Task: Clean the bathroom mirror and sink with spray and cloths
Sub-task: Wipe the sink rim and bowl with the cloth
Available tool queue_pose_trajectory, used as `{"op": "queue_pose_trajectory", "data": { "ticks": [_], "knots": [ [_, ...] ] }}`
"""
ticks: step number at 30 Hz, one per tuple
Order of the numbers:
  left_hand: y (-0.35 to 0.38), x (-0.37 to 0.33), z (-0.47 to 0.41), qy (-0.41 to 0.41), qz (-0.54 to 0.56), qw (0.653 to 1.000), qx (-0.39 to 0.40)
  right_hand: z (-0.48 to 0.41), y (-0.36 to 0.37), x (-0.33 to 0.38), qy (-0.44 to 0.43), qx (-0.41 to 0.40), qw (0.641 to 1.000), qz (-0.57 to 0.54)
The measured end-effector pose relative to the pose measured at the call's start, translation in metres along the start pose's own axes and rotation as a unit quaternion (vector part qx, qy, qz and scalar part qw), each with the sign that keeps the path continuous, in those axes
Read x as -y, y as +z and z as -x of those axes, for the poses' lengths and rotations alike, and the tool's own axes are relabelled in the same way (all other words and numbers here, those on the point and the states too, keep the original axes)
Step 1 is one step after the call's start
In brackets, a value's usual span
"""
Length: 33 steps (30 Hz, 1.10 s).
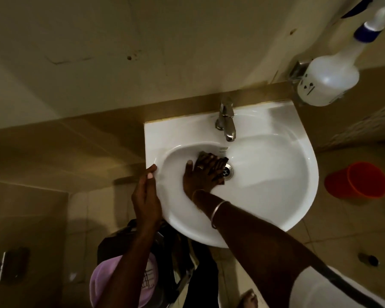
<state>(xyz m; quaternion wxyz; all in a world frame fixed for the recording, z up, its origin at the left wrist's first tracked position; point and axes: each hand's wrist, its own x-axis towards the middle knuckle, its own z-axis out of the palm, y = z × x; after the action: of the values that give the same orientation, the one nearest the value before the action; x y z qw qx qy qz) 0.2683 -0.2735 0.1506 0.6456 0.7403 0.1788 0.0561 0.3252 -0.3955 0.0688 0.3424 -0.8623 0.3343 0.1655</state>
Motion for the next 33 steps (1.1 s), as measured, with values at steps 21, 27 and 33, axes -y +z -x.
{"op": "queue_pose_trajectory", "data": {
  "ticks": [21, 27, 33],
  "knots": [
    [0.016, -0.003, 0.055, 0.004, -0.027, 0.998, 0.056, 0.035, -0.052, -0.070, -0.113, 0.121, 0.972, 0.165],
    [0.016, -0.015, 0.065, -0.007, -0.014, 0.998, 0.056, 0.102, -0.049, -0.048, -0.214, 0.212, 0.944, 0.131],
    [0.010, -0.005, 0.076, -0.011, -0.022, 0.998, 0.051, 0.127, -0.081, -0.077, -0.337, 0.232, 0.900, 0.151]
  ]
}}
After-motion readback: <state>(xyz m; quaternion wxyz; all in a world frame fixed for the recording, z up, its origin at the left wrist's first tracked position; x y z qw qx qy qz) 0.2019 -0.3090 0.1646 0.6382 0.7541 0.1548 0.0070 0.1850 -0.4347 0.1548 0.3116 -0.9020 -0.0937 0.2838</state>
